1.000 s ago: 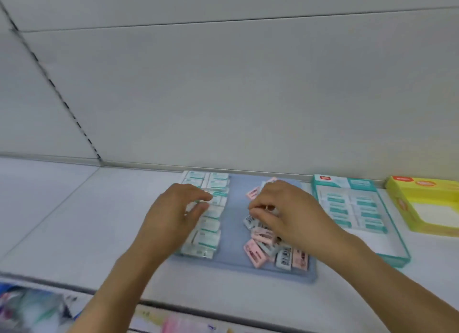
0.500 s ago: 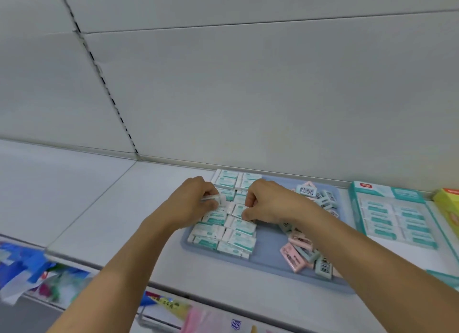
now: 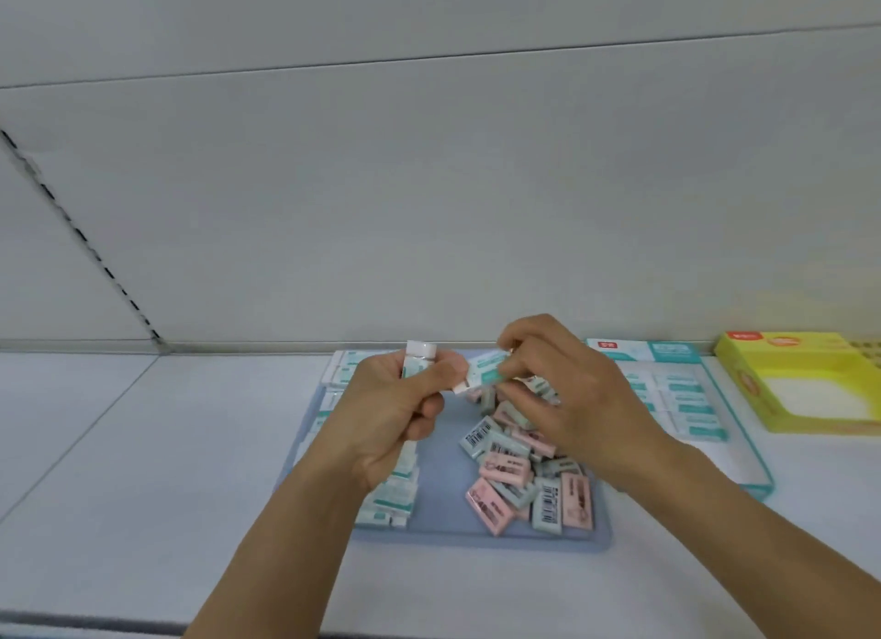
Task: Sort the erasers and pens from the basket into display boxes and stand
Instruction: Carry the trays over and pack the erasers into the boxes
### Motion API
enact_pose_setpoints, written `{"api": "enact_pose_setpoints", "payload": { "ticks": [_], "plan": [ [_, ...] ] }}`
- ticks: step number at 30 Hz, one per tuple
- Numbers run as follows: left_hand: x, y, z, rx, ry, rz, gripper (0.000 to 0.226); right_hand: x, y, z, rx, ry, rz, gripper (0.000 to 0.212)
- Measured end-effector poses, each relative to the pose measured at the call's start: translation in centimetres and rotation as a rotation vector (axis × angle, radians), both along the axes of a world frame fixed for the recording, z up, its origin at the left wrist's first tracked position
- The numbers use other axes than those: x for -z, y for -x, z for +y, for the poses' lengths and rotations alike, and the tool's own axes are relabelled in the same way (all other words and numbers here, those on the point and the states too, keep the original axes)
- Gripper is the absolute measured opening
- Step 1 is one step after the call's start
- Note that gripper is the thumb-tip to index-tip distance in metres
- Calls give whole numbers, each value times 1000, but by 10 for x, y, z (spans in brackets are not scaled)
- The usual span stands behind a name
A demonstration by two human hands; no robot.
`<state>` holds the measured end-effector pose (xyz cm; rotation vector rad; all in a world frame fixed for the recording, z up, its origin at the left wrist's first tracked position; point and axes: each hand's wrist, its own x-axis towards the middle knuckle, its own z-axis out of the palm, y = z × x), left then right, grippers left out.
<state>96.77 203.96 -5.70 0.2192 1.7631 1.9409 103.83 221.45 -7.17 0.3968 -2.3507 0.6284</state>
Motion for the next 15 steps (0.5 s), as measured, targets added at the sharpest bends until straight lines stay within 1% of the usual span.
{"api": "enact_pose_setpoints", "payload": {
  "ticks": [3,6,8,10,11,12,14,15],
  "plan": [
    [4,-6,16,41,23,73,4,-6,-18,23,-4,118,-140,19],
    [3,-15,36,109,65,103,6,-12,-35,42,90,39,-243,28],
    [4,-20,50,131,79,115,16,-15,-48,59,255,-18,-293,26],
    [6,-20,60,111,83,123,29,-18,-61,80,476,-61,-372,24],
    [6,-20,64,84,57,89,31,-17,-67,90,548,-66,-438,24],
    [7,-19,68,53,8,16,31,-15,-73,97,571,-49,-512,25],
    [8,-19,73,9,-119,-159,31,-9,-80,101,531,-24,-657,26],
    [8,-19,75,3,-154,-210,31,-6,-81,101,512,-39,-719,26]
  ]
}}
